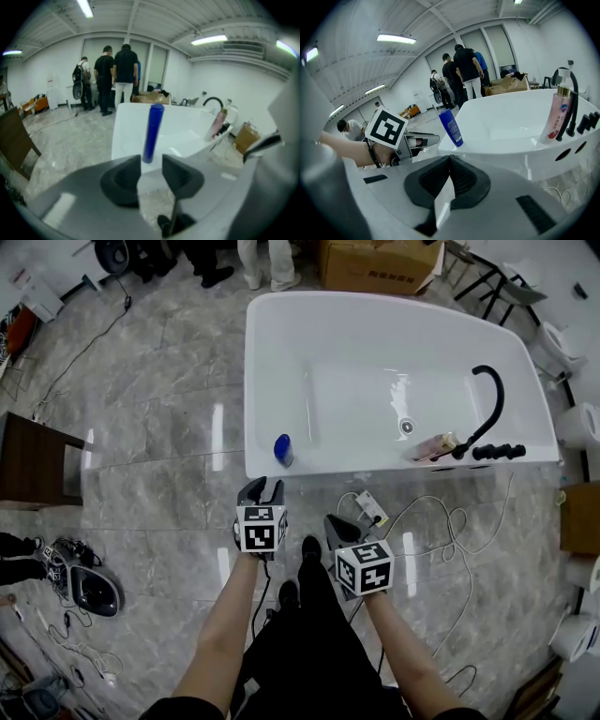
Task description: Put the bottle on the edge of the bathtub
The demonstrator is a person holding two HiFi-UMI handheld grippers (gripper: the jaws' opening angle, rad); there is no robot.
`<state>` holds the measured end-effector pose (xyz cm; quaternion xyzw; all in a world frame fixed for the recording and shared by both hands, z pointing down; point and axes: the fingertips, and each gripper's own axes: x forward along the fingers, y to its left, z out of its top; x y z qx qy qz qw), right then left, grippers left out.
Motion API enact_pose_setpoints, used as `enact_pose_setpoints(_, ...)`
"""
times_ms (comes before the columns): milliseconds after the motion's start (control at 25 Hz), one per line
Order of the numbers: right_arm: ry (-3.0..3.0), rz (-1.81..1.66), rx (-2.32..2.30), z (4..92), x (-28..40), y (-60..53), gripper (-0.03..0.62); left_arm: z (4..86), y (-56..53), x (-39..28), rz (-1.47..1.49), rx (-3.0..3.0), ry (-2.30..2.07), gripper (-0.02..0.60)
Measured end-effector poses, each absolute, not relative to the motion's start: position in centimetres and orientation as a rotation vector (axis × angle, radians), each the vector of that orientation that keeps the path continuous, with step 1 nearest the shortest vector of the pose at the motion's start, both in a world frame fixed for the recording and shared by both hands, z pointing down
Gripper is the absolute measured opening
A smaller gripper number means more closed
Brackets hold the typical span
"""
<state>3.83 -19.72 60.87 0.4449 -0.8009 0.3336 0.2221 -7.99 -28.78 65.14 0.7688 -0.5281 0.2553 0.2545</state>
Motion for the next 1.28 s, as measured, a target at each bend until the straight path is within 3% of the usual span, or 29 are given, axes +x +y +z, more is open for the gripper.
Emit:
enact_pose_setpoints(360,-2.223,0.888,1.272,59.2,3.1,-18.1,0.003,62.9,-25.7,-9.4,0.682,2.107,-1.433,0.100)
enact_pose_setpoints(1280,-2.247,0.806,1.348,55.9,2.5,-13.3,0.003,57.6,-18.0,-12.7,0.624,2.165,-1.467,0.040)
